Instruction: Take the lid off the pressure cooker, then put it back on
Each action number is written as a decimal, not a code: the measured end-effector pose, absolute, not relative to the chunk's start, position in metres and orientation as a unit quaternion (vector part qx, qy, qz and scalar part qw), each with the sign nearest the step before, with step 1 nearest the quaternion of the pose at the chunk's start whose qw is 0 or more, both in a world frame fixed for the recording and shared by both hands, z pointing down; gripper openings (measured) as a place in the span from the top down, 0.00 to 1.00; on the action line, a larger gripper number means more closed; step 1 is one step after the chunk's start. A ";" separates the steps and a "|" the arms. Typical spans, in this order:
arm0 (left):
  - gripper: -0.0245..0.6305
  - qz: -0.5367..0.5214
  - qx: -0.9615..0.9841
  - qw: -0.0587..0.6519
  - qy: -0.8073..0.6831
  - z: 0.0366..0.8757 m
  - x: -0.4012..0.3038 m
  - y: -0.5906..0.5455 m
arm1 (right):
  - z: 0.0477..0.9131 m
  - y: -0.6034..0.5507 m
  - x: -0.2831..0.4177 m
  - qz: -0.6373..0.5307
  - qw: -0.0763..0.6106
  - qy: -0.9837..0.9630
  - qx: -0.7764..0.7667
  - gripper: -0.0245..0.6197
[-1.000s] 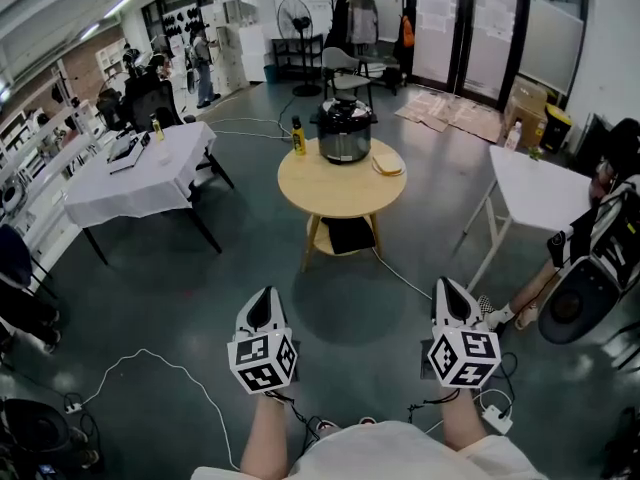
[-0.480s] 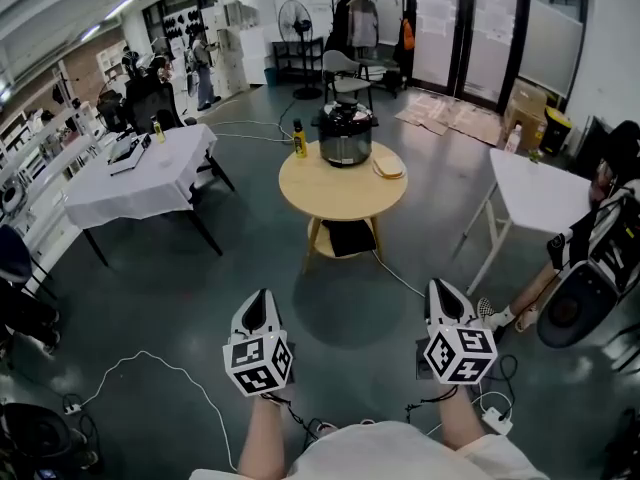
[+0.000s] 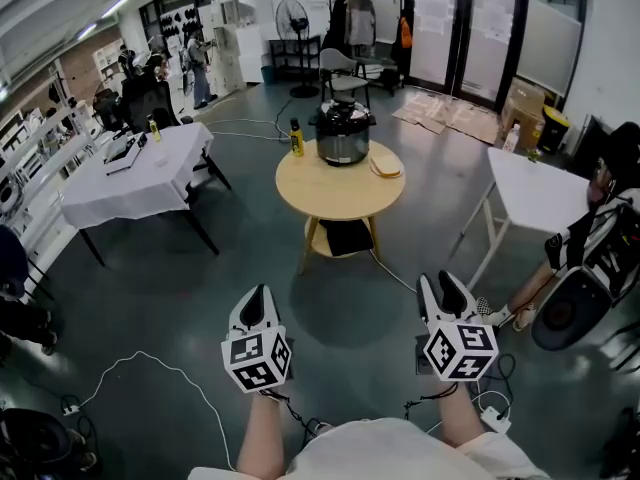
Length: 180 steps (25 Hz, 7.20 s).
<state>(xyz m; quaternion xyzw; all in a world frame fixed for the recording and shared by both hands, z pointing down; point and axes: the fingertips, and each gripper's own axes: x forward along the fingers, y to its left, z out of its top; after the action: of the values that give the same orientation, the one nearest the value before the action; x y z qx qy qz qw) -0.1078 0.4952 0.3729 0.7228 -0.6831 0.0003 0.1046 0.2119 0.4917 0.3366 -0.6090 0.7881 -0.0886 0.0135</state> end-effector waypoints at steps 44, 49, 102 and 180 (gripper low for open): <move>0.98 0.047 0.720 0.130 -0.680 0.418 -0.152 0.465 | 0.379 0.438 0.186 -0.132 -0.013 0.778 -0.613 0.31; 0.98 0.042 0.714 0.132 -0.686 0.415 -0.162 0.416 | 0.374 0.385 0.186 -0.131 -0.005 0.775 -0.619 0.32; 0.98 0.045 0.788 0.098 -0.606 0.374 -0.141 -0.143 | 0.354 -0.097 0.197 -0.131 0.024 0.723 -0.678 0.36; 0.98 0.042 0.625 0.217 -0.749 0.478 -0.210 -0.250 | 0.390 -0.415 0.071 -0.039 -0.243 0.936 -0.250 0.39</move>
<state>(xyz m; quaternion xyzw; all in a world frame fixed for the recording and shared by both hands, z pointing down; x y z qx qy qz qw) -0.2104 -0.2496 0.4781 0.6249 -0.7487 0.0418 0.2174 0.0713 -0.4146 0.3901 -0.2504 0.9363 -0.0385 -0.2431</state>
